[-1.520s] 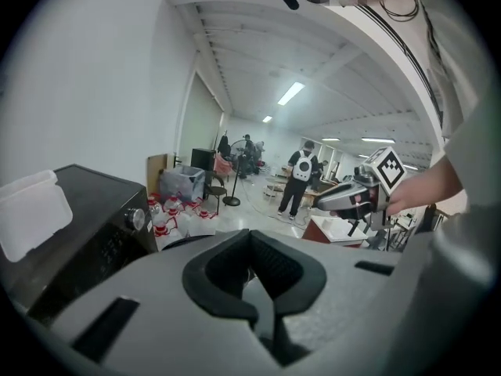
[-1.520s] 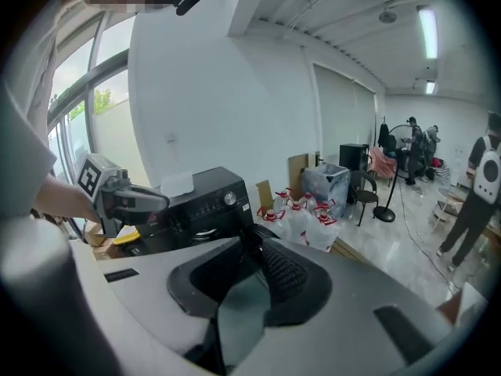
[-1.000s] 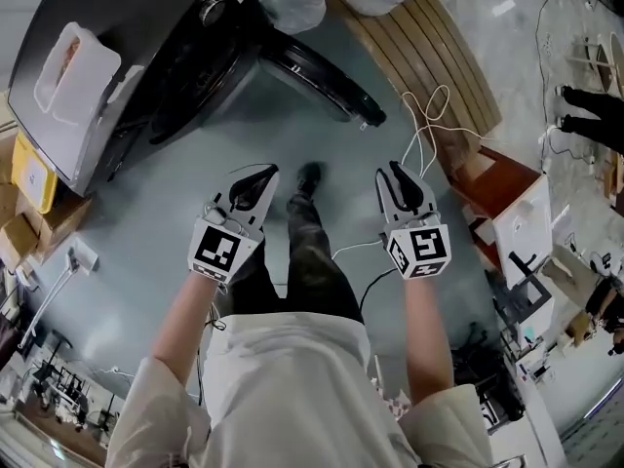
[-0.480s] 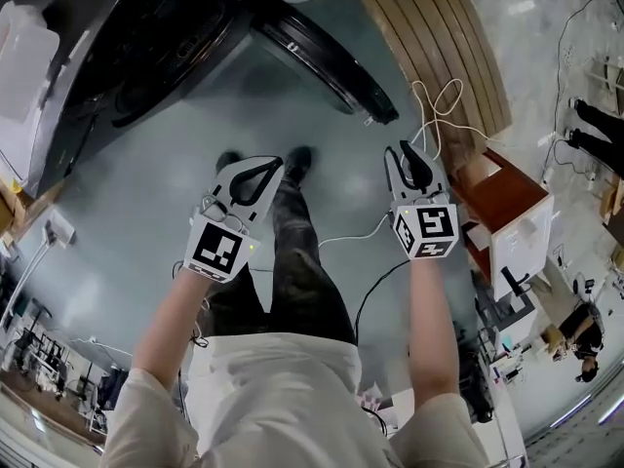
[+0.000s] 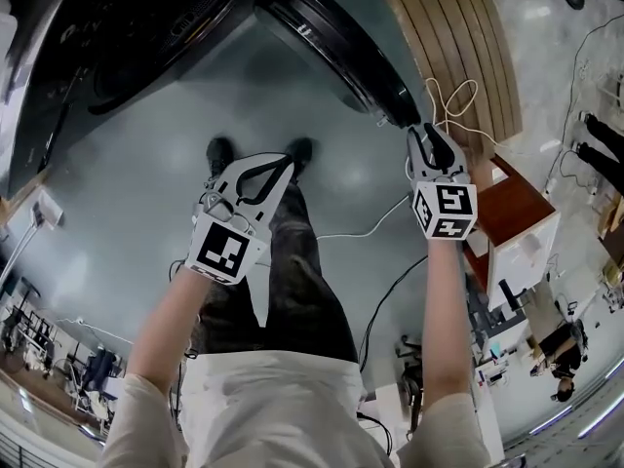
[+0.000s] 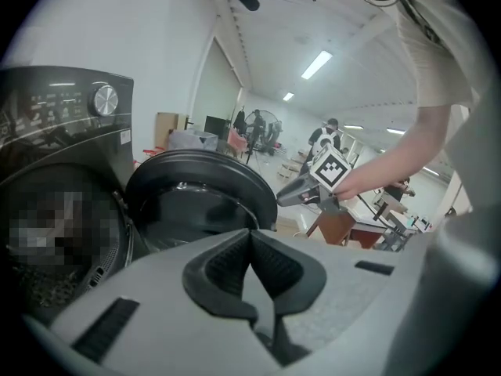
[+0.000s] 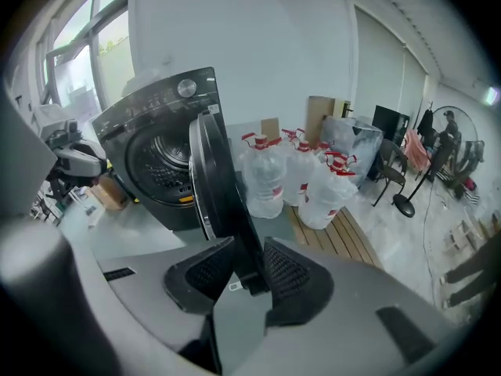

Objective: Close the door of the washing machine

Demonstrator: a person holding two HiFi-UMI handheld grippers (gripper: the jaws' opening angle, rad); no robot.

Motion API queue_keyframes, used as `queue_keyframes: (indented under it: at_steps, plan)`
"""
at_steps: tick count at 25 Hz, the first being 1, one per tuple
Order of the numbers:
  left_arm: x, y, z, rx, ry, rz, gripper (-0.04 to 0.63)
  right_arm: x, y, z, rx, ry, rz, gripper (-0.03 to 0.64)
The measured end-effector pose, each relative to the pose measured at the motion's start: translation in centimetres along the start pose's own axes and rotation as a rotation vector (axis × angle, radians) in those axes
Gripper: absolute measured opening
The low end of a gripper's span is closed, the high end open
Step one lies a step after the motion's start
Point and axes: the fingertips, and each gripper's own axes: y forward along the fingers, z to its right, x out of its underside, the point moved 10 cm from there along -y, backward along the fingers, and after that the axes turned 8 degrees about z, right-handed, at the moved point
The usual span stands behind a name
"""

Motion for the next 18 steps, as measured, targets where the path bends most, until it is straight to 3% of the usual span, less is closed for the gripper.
queue_keyframes:
  at_steps: [10, 14, 18]
  plan:
    - [3.5, -1.3, -1.3, -0.053, -0.075, -0.027, 0.008, 1.3, 1.4, -0.2, 0.000, -0.032, -0.015, 0.110]
    - [4.0, -2.2, -1.9, -0.033, -0.025, -0.028, 0.008, 1.6, 1.4, -1.3, 0.007, -0.020, -0.016, 0.107]
    - [5.2, -3.5, -2.3, -0.054, -0.087, -0.029, 0.008, 1.9, 1.7, -3.4, 0.000, -0.032, -0.028, 0.103]
